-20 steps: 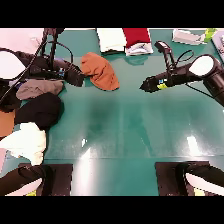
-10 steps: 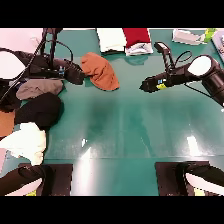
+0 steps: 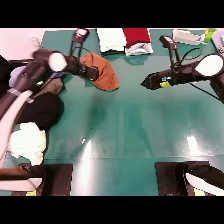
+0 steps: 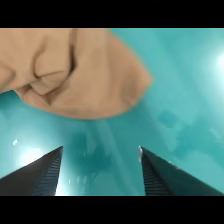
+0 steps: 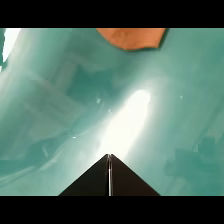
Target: Fold the shirts.
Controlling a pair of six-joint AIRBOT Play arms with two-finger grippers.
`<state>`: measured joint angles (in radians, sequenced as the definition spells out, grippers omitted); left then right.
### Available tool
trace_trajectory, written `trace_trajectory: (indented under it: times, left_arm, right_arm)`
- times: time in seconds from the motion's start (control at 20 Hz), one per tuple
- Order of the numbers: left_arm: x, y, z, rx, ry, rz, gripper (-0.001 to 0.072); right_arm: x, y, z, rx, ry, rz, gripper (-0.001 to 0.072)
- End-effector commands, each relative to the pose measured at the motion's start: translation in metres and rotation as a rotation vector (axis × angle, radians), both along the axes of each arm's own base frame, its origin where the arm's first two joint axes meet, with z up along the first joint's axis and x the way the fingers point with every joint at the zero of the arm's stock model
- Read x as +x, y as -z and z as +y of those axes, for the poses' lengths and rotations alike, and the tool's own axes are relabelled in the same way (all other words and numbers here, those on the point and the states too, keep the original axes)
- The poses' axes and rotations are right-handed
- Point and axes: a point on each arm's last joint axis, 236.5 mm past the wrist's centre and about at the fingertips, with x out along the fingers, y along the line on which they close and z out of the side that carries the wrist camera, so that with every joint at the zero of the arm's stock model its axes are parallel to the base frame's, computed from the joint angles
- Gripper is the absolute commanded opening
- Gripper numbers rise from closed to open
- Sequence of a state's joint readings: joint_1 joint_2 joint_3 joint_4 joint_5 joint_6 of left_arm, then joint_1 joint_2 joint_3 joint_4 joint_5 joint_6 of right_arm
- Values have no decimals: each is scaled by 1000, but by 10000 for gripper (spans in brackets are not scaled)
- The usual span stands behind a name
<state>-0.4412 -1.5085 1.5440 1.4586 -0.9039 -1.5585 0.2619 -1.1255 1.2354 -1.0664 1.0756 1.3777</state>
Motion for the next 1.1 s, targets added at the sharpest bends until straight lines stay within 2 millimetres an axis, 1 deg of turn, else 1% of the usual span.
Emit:
trace_trajectory:
  times: [0.0,0.05,0.15,0.3,0.4,0.5,0.55,0.6,0.65,0.7,0.75,0.8,0.85,0.9,0.95,1.0,1.05]
  left_arm:
    - [46,67,6,44,-44,106,571]
    - [57,81,9,44,-58,121,570]
    - [73,103,10,29,-75,137,571]
    - [79,127,-6,-2,-20,139,570]
    - [80,140,-12,-24,-18,157,570]
    - [80,145,-15,-36,-14,161,569]
    - [81,145,-15,-32,-6,153,544]
    - [81,144,-15,-33,-6,152,344]
    - [81,142,-14,-28,-4,154,97]
    - [80,138,-14,-20,4,159,27]
    - [79,128,-13,-6,18,163,22]
    - [81,111,-11,15,30,155,22]
    - [86,82,-8,29,37,110,21]
    - [92,44,-5,27,32,36,21]
    - [93,-5,-2,12,27,-57,21]
    - [86,-56,2,-14,24,-146,21]
    - [75,-102,8,-29,22,-222,21]
  right_arm:
    - [-3,-16,-2,12,6,-44,25]
    - [-3,-16,-1,13,6,-44,25]
    - [-2,-14,-1,13,5,-38,25]
    - [1,-4,0,7,5,-13,25]
    - [3,5,1,1,3,11,25]
    - [4,10,3,-1,1,20,25]
    - [6,10,4,0,2,15,25]
    - [8,8,4,3,8,5,25]
    - [9,5,4,6,12,-7,25]
    - [9,1,2,6,14,-20,25]
    - [10,-6,0,6,21,-47,25]
    - [13,-16,-3,17,37,-77,25]
    - [15,-28,-8,24,50,-105,25]
    - [17,-45,-16,31,65,-135,25]
    - [19,-63,-24,38,82,-169,25]
    - [22,-84,-33,44,101,-212,25]
    - [25,-104,-43,50,123,-253,25]
